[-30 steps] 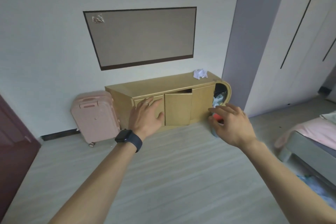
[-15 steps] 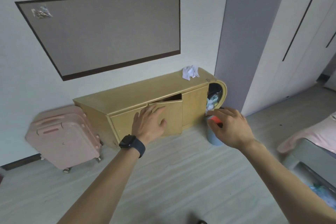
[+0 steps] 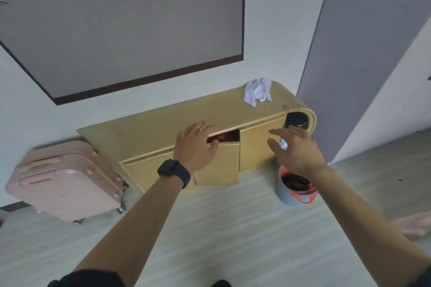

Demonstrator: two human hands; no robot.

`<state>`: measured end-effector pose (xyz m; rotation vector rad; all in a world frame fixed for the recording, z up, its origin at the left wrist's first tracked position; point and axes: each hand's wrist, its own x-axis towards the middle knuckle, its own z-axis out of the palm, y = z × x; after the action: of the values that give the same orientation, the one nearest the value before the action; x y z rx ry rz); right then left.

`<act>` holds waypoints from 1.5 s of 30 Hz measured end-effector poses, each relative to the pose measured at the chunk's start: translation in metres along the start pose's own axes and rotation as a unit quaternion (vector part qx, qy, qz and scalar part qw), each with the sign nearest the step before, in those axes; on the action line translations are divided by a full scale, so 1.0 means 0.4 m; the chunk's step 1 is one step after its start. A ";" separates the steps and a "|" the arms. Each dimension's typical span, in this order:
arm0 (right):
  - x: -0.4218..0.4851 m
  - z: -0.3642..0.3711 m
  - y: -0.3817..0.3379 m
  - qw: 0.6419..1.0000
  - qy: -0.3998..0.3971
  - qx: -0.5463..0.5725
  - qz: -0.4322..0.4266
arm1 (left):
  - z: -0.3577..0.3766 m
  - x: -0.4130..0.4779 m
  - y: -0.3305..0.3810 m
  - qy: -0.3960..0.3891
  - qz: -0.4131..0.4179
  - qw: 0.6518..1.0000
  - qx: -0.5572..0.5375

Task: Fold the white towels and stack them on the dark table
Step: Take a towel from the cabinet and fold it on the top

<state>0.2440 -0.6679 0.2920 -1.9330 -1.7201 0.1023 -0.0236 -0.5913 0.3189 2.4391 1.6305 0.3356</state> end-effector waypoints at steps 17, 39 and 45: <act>0.747 0.354 0.303 0.986 -0.152 -0.015 0.067 | 0.325 0.887 -0.097 -0.082 -0.064 0.993 -0.052; 1.361 1.011 0.632 0.916 -0.340 -0.059 0.204 | 0.850 1.395 -0.402 -0.289 -0.244 0.925 -0.025; 1.382 1.097 0.679 0.926 -0.301 -0.118 0.195 | 0.950 1.363 -0.450 -0.313 -0.258 0.914 -0.029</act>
<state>0.4107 -0.0078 -0.0376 -2.6003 -1.7269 0.7356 0.1294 -0.0306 -0.0498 1.6958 1.7987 -0.4299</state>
